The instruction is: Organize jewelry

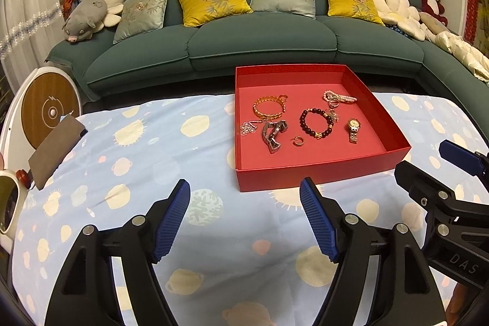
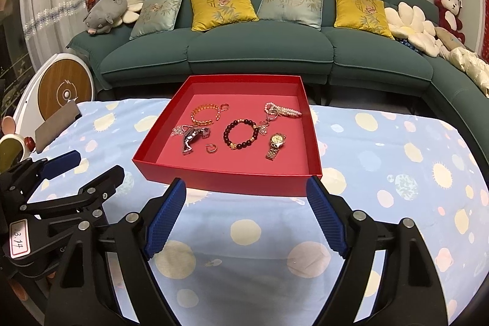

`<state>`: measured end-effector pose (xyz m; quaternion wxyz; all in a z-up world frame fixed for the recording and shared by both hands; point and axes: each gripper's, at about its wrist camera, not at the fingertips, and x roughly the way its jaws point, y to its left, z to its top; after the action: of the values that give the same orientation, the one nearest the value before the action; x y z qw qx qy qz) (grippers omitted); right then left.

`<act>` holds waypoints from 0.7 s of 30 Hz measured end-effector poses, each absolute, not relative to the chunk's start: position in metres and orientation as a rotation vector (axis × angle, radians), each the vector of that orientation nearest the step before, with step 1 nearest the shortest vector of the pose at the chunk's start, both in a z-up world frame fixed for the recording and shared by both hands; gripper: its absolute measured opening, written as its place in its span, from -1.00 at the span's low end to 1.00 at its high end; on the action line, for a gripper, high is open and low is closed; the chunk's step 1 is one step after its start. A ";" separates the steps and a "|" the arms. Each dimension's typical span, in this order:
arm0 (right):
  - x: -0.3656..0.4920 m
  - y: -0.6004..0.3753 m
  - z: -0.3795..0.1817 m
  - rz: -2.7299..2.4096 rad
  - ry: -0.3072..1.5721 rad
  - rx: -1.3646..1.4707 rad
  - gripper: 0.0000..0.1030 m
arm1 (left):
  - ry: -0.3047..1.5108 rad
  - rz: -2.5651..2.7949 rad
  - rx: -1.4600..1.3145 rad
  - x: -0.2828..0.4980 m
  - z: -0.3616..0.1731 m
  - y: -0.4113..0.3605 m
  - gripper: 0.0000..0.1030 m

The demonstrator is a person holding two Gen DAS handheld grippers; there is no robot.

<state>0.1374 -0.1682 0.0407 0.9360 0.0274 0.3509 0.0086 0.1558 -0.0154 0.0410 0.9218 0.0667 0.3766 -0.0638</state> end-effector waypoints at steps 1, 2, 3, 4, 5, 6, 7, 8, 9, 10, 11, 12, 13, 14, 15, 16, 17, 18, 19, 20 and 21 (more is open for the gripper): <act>0.137 -0.168 0.041 0.018 0.717 0.056 0.52 | 0.773 -0.131 0.138 0.156 0.041 -0.016 0.39; 0.137 -0.168 0.041 0.019 0.717 0.056 0.52 | 0.772 -0.132 0.139 0.155 0.041 -0.017 0.39; 0.137 -0.168 0.041 0.020 0.719 0.055 0.52 | 0.772 -0.135 0.139 0.154 0.041 -0.017 0.39; 0.137 -0.167 0.041 0.021 0.719 0.055 0.52 | 0.773 -0.136 0.141 0.154 0.041 -0.018 0.39; 0.137 -0.167 0.040 0.022 0.719 0.054 0.52 | 0.773 -0.135 0.142 0.154 0.040 -0.018 0.39; 0.137 -0.166 0.040 0.024 0.720 0.052 0.52 | 0.772 -0.131 0.144 0.153 0.040 -0.018 0.39; 0.136 -0.165 0.040 0.022 0.720 0.050 0.52 | 0.773 -0.131 0.143 0.154 0.040 -0.018 0.39; 0.136 -0.165 0.040 0.022 0.720 0.050 0.52 | 0.776 -0.132 0.141 0.154 0.040 -0.018 0.39; 0.136 -0.165 0.040 0.024 0.722 0.050 0.52 | 0.778 -0.133 0.139 0.154 0.040 -0.017 0.39; 0.136 -0.165 0.039 0.025 0.723 0.052 0.52 | 0.778 -0.131 0.137 0.154 0.040 -0.017 0.39; 0.136 -0.165 0.039 0.024 0.722 0.052 0.52 | 0.776 -0.128 0.136 0.154 0.040 -0.017 0.39; 0.136 -0.164 0.040 0.023 0.722 0.051 0.52 | 0.775 -0.126 0.138 0.154 0.040 -0.017 0.39; 0.136 -0.164 0.040 0.023 0.721 0.051 0.52 | 0.774 -0.125 0.139 0.153 0.041 -0.018 0.39; 0.136 -0.165 0.039 0.023 0.722 0.051 0.52 | 0.773 -0.123 0.140 0.153 0.040 -0.018 0.39; 0.136 -0.165 0.039 0.023 0.722 0.052 0.52 | 0.771 -0.122 0.140 0.152 0.040 -0.018 0.39; 0.136 -0.165 0.040 0.023 0.721 0.052 0.52 | 0.769 -0.119 0.141 0.152 0.041 -0.018 0.39; 0.136 -0.165 0.040 0.023 0.721 0.052 0.52 | 0.768 -0.117 0.141 0.152 0.041 -0.018 0.39; 0.136 -0.165 0.040 0.023 0.722 0.051 0.52 | 0.767 -0.117 0.141 0.151 0.041 -0.019 0.39; 0.136 -0.165 0.040 0.023 0.722 0.051 0.52 | 0.766 -0.116 0.141 0.150 0.041 -0.019 0.39; 0.136 -0.165 0.040 0.022 0.721 0.052 0.52 | 0.765 -0.115 0.141 0.150 0.041 -0.019 0.39; 0.136 -0.165 0.040 0.022 0.721 0.052 0.52 | 0.765 -0.115 0.141 0.151 0.042 -0.019 0.39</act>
<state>0.1361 -0.1646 0.0396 0.9354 0.0255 0.3526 0.0106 0.1506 -0.0189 0.0416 0.9238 0.0686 0.3726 -0.0562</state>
